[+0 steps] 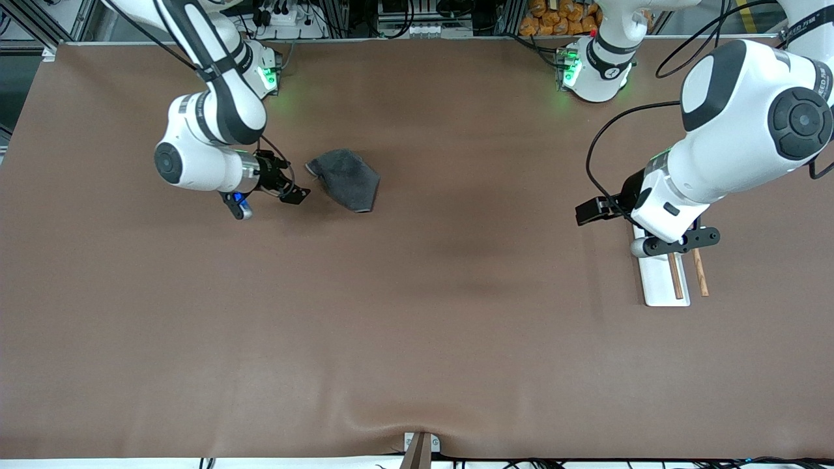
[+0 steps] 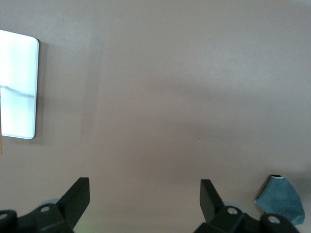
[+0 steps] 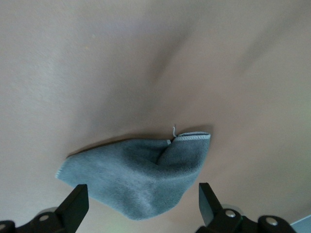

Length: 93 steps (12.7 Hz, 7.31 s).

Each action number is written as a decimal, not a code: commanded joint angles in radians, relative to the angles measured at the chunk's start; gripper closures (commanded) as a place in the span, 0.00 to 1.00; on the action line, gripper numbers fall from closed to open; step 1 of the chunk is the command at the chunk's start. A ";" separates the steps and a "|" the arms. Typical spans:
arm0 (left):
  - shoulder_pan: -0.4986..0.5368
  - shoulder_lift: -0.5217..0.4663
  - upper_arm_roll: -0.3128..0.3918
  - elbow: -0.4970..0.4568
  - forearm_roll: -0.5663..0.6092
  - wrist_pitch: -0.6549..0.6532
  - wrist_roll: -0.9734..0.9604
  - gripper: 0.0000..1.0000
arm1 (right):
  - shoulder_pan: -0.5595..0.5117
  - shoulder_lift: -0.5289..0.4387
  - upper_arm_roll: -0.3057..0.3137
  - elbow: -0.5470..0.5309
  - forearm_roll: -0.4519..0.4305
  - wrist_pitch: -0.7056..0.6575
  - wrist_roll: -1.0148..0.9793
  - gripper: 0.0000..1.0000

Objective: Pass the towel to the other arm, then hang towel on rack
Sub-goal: 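Lower the right gripper onto the grey towel and grasp it, then lift the towel with the right gripper while the left gripper approaches it, then grasp the towel with the left gripper beside the right gripper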

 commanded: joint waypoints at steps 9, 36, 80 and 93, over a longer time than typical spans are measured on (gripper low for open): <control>-0.001 0.022 0.002 -0.009 0.000 -0.008 -0.018 0.00 | 0.111 0.093 -0.007 -0.041 0.100 0.124 0.008 0.00; 0.008 0.013 0.000 -0.056 0.052 -0.007 -0.013 0.00 | 0.154 0.070 -0.027 0.006 0.092 -0.002 0.017 1.00; -0.187 0.258 -0.010 0.011 -0.396 0.160 -0.722 0.11 | 0.361 0.323 -0.022 0.913 0.155 0.038 1.123 1.00; -0.172 0.310 -0.009 0.059 -0.497 0.166 -0.740 0.59 | 0.360 0.322 -0.022 0.919 0.154 0.037 1.127 1.00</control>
